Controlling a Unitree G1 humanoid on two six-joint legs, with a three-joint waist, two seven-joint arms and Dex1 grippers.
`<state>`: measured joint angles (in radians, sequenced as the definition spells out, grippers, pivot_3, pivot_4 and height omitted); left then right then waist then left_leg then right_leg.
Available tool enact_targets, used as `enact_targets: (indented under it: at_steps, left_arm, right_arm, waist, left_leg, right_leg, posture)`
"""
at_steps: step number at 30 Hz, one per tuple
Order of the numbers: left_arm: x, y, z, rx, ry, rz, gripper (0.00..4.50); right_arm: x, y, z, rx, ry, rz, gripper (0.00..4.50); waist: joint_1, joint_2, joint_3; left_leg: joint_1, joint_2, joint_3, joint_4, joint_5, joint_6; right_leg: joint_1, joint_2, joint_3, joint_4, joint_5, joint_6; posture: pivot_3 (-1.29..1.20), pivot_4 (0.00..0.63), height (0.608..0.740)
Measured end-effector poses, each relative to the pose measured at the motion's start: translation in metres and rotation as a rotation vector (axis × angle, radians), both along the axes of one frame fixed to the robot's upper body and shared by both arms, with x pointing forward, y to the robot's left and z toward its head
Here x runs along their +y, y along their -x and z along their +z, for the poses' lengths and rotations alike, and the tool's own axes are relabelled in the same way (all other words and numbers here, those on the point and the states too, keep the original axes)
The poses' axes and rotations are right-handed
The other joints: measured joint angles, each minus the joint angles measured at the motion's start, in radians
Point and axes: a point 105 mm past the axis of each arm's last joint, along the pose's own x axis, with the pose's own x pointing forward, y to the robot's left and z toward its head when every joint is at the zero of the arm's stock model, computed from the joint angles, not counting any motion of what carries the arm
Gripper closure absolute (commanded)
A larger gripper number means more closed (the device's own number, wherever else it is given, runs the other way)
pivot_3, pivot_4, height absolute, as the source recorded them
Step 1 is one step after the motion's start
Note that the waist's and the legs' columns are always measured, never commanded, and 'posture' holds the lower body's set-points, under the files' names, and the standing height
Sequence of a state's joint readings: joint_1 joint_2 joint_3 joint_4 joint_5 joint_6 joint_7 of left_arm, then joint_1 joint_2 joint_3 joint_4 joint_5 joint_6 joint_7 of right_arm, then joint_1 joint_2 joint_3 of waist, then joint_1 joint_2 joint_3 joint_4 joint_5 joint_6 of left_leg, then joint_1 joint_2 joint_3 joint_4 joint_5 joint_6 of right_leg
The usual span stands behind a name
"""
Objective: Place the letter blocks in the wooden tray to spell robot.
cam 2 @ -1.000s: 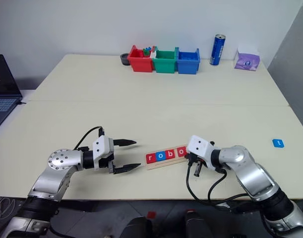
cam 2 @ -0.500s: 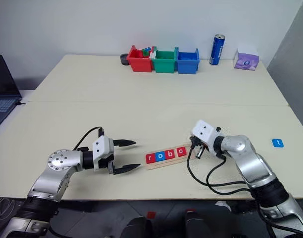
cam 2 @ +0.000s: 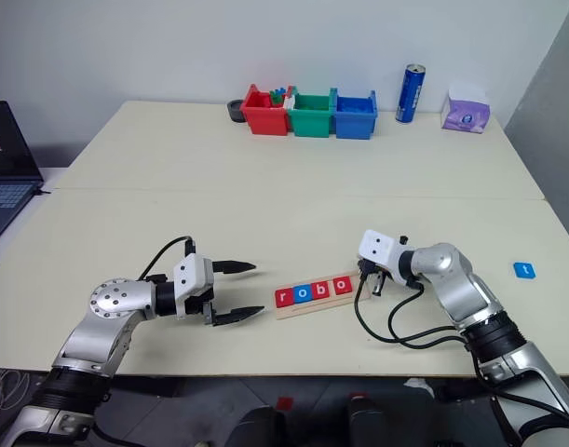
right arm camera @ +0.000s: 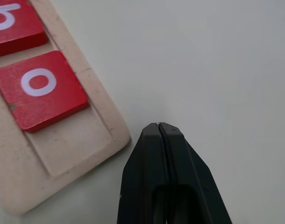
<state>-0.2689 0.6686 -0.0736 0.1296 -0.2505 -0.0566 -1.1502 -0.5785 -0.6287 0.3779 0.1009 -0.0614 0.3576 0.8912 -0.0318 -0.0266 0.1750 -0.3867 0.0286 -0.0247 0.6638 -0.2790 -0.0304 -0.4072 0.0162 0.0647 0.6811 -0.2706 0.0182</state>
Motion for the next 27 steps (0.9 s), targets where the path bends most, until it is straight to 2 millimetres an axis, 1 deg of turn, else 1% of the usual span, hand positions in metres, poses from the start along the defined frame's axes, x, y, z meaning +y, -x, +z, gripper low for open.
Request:
enact_targets:
  at_steps: [10, 14, 17, 20, 24, 27]
  left_arm:
    - [0.0, 0.0, 0.0, 0.001, 0.001, 0.001, 0.0]
    - [0.0, 0.0, 0.0, 0.002, 0.001, 0.001, 0.0]
    - [0.0, 0.0, 0.0, 0.002, 0.001, 0.0, 0.0]
    - [0.0, 0.0, -0.001, 0.003, 0.001, 0.001, 0.0]
    - [0.002, 0.0, -0.003, 0.007, 0.001, 0.0, 0.0]
    - [0.004, 0.0, -0.005, 0.016, 0.001, 0.002, 0.0]
  right_arm:
    - [0.006, 0.019, -0.003, 0.055, 0.008, 0.068, 4.46]
    - [0.007, 0.022, -0.002, 0.059, 0.009, 0.073, 4.46]
    - [0.006, 0.02, -0.001, 0.04, 0.015, 0.059, 4.46]
    - [0.003, 0.016, 0.007, 0.001, 0.008, 0.036, 4.46]
    - [0.005, 0.029, 0.029, -0.031, -0.01, 0.066, 4.46]
    - [0.005, 0.033, 0.028, -0.027, -0.024, 0.057, 4.46]
  waist:
    - [0.0, 0.0, 0.0]
    - [0.0, 0.0, 0.0]
    - [0.0, 0.0, 0.0]
    - [0.0, 0.0, 0.0]
    - [0.001, 0.0, 0.0]
    - [0.001, 0.0, 0.0]
  left_leg:
    - [0.0, 0.0, -0.001, 0.0, 0.0, 0.0]
    - [0.0, 0.0, -0.001, 0.0, 0.0, 0.0]
    - [0.0, 0.0, -0.001, 0.0, 0.0, 0.0]
    - [0.0, 0.0, -0.001, 0.0, 0.0, 0.0]
    - [0.0, 0.0, -0.002, 0.0, 0.0, 0.0]
    - [0.0, 0.0, -0.001, 0.0, 0.0, 0.0]
  right_leg:
    - [0.0, 0.0, 0.0, 0.0, 0.0, 0.0]
    - [0.0, 0.0, 0.0, 0.0, 0.0, 0.0]
    - [0.0, 0.0, 0.0, 0.0, 0.0, 0.0]
    - [0.0, 0.0, 0.0, 0.0, 0.0, 0.0]
    - [0.0, 0.0, -0.001, 0.0, 0.0, 0.0]
    - [0.0, 0.0, 0.0, 0.0, 0.0, 0.0]
  posture:
    - [0.0, 0.15, 0.74]
    - [0.0, 0.15, 0.74]
    - [0.0, 0.15, 0.74]
    - [0.0, 0.15, 0.74]
    - [0.0, 0.15, 0.74]
    - [0.0, 0.15, 0.74]
